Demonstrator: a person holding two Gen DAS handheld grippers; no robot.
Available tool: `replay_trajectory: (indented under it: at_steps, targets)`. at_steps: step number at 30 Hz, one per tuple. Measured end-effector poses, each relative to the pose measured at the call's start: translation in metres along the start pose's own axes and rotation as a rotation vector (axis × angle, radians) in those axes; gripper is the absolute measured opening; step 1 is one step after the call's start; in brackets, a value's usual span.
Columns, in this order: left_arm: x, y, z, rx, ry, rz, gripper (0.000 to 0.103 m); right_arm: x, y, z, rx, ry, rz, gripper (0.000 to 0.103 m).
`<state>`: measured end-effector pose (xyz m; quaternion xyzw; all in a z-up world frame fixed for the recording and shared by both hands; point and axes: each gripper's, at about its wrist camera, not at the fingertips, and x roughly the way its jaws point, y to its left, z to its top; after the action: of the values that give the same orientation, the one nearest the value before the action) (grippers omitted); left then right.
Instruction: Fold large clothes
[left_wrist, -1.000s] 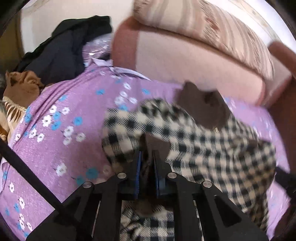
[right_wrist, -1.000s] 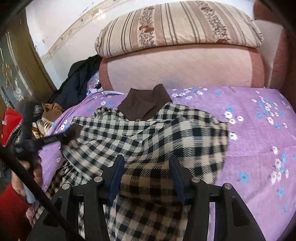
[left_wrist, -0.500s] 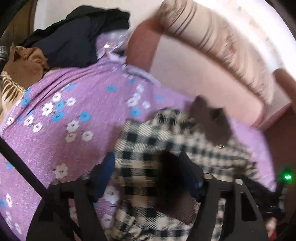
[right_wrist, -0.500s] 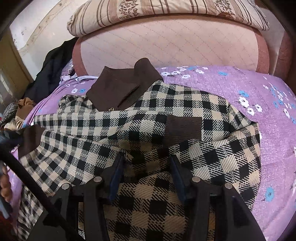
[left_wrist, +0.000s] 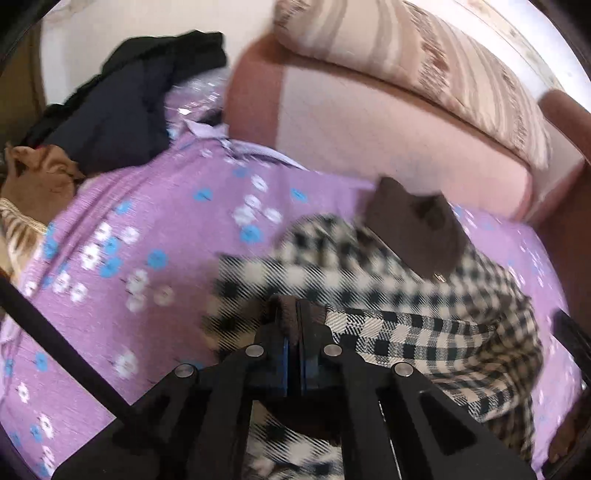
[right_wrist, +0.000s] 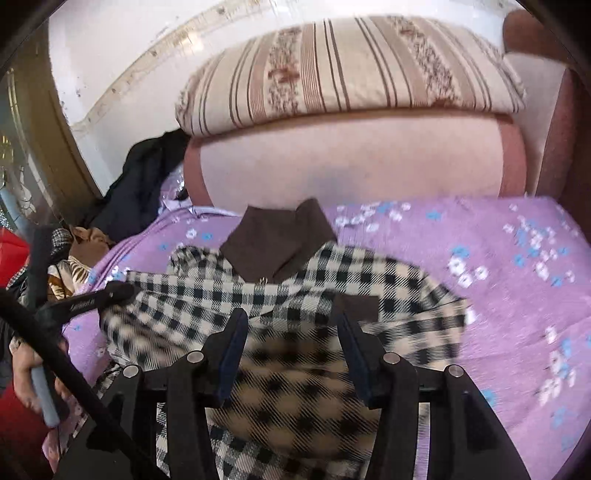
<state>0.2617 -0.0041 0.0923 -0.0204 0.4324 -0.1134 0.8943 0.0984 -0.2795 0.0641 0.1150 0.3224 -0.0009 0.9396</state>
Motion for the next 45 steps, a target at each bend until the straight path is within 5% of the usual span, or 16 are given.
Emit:
replay_trajectory:
  at_steps: [7,11,15,22,24,26,31,34,39,45]
  targets:
    - [0.036,0.005,-0.012,0.033,0.049,0.131,0.011,0.058,-0.023,-0.025,0.028,0.173,-0.091,0.036]
    - [0.042,0.015,-0.02,0.001,0.037,0.209,0.051,0.083,-0.034,-0.035,0.078,0.179,-0.13,0.036]
    - [0.016,0.029,-0.025,-0.054,0.055,0.144,0.053,0.074,-0.016,-0.028,0.028,0.208,-0.194,0.036]
    - [-0.069,0.03,-0.07,0.007,0.009,0.097,0.06,-0.001,0.058,-0.031,-0.035,0.201,0.056,0.036]
    - [-0.09,0.031,-0.089,0.019,-0.018,0.084,0.079,-0.028,0.072,-0.036,-0.121,0.177,0.042,0.042]
    - [-0.106,0.037,-0.113,0.016,-0.026,0.103,0.079,-0.048,0.067,-0.049,-0.146,0.176,-0.009,0.056]
    - [-0.112,0.07,-0.166,-0.054,0.042,0.107,0.079,-0.072,-0.016,-0.112,0.111,0.272,-0.086,0.056]
    - [-0.113,0.081,-0.185,-0.067,0.059,0.142,0.079,-0.086,-0.032,-0.137,0.187,0.268,-0.094,0.052]
    - [-0.144,0.065,-0.181,-0.087,0.043,0.074,0.079,-0.081,0.042,-0.138,0.066,0.319,-0.103,0.052]
    - [-0.214,0.025,-0.141,0.0,-0.154,0.093,0.086,-0.103,0.088,-0.076,-0.056,0.171,-0.17,0.053]
